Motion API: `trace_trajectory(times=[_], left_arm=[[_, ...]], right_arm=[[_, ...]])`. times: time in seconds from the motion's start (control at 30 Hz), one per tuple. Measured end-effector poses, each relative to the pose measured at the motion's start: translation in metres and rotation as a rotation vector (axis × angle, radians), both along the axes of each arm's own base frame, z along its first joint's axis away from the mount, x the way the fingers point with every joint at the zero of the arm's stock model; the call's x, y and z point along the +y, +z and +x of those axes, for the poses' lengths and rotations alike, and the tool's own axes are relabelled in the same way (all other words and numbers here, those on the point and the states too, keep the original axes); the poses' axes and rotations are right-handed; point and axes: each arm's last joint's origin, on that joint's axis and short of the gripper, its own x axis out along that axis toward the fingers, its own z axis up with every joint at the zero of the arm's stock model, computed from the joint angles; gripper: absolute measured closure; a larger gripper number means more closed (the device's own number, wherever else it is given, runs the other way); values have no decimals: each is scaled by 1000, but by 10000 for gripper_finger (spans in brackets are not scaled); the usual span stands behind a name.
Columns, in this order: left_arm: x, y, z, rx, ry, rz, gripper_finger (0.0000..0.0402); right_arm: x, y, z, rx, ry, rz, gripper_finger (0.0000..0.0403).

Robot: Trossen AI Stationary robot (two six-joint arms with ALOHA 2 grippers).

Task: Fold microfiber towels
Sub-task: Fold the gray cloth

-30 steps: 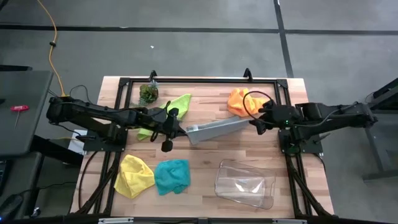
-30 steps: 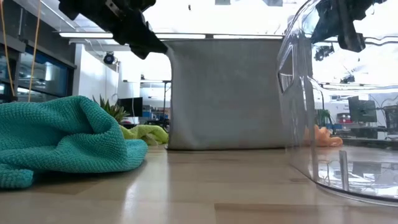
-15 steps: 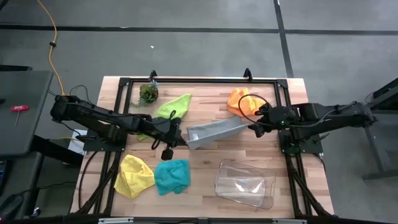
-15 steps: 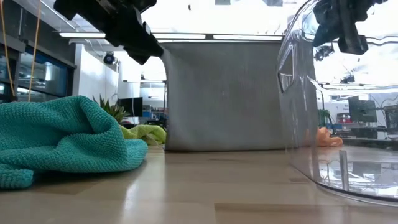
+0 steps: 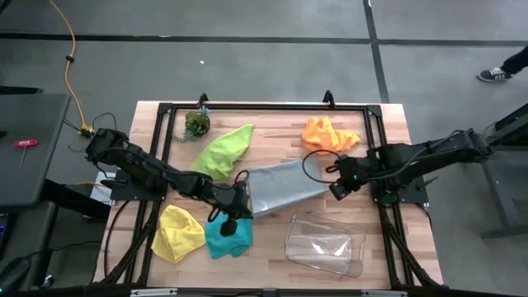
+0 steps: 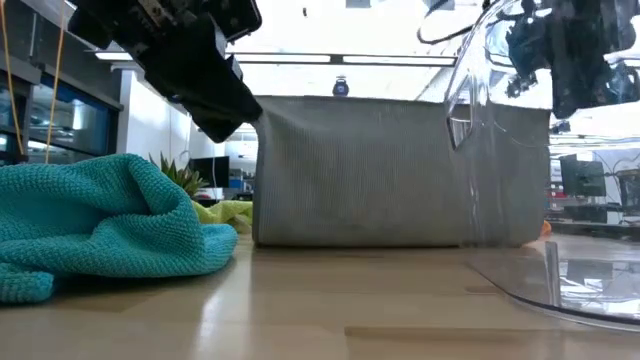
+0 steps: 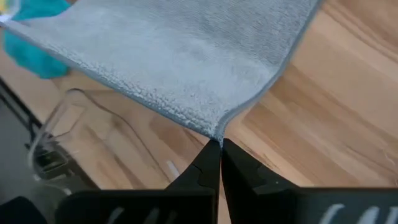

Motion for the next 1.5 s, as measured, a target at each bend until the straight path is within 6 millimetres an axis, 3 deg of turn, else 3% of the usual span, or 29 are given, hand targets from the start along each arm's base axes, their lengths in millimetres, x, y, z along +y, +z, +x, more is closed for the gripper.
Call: trace_trajectory(times=[0.13,0.47,0.6,0.8,1.17,1.5], left_arm=[[17,-1,-1,35,73,17,401],[87,-7,-9,147,263,80,402],[101,-9,-13,177,301,63,402],[96,-10,-13,186,270,41,402],[86,-12,-14,227,408,20,402],[88,-12,-14,224,418,30,391]], right_arm=[[-6,-7,9,37,-41,-14,403],[-40,-9,13,30,-264,-188,403],[-50,-11,17,39,-279,-212,403],[-63,-30,34,116,-256,-246,403],[-82,-69,61,229,-245,-255,403],[-82,-76,64,260,-262,-256,402]])
